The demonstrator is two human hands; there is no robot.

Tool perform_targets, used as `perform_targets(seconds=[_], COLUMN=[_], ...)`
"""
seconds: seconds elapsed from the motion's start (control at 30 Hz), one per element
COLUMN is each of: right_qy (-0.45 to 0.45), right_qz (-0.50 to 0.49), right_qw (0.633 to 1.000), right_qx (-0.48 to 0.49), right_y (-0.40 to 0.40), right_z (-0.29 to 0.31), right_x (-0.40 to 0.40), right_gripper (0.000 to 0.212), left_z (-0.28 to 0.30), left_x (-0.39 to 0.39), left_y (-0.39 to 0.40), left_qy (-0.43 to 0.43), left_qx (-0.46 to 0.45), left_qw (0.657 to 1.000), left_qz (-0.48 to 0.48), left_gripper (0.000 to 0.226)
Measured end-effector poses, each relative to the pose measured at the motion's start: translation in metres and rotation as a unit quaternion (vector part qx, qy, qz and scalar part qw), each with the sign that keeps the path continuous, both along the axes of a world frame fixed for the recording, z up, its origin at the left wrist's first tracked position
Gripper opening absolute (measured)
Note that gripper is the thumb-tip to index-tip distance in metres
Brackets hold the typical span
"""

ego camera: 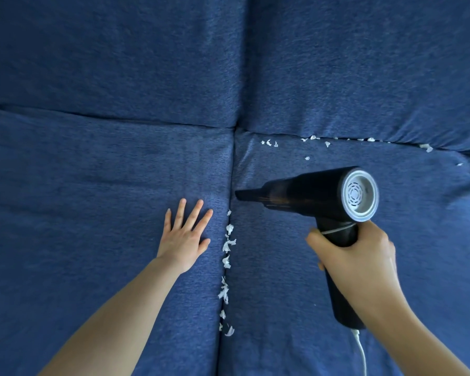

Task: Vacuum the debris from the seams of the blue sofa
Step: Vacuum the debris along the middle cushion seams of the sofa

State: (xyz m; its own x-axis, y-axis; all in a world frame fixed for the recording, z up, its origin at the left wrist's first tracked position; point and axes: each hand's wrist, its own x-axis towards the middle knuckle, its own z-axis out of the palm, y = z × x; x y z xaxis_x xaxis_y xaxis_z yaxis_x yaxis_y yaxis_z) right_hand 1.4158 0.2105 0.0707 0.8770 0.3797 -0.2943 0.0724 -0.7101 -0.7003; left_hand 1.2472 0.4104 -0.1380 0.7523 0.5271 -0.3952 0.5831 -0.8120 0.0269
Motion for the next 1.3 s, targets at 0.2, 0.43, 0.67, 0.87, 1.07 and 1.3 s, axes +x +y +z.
perform_targets(seconds=[0.2, 0.43, 0.67, 0.87, 1.07, 1.3], right_qy=[0.031, 0.026, 0.030, 0.040, 0.044, 0.043], right_qz=[0.020, 0.023, 0.031, 0.044, 0.055, 0.056], right_qw=[0.999, 0.999, 0.999, 0.998, 0.997, 0.997], right_qx=[-0.016, -0.003, -0.012, -0.026, -0.038, -0.042], right_y=[-0.009, -0.025, -0.042, -0.055, -0.069, -0.087], right_z=[-0.012, -0.009, -0.005, -0.005, -0.003, 0.001], right_x=[-0.015, -0.026, -0.036, -0.044, -0.053, -0.067], right_gripper=[0.020, 0.020, 0.021, 0.019, 0.020, 0.020], left_z=[0.004, 0.006, 0.008, 0.006, 0.003, 0.001], left_x=[-0.010, -0.022, -0.030, -0.038, -0.046, -0.056], left_y=[-0.010, -0.026, -0.038, -0.052, -0.063, -0.083], left_qy=[0.026, 0.021, 0.041, 0.041, 0.022, -0.001], left_qx=[-0.004, -0.019, -0.019, -0.016, -0.015, -0.007], left_qw=[1.000, 1.000, 0.999, 0.999, 1.000, 1.000], left_qz=[-0.013, -0.010, -0.013, -0.010, -0.005, 0.015], left_gripper=[0.072, 0.073, 0.073, 0.073, 0.069, 0.062])
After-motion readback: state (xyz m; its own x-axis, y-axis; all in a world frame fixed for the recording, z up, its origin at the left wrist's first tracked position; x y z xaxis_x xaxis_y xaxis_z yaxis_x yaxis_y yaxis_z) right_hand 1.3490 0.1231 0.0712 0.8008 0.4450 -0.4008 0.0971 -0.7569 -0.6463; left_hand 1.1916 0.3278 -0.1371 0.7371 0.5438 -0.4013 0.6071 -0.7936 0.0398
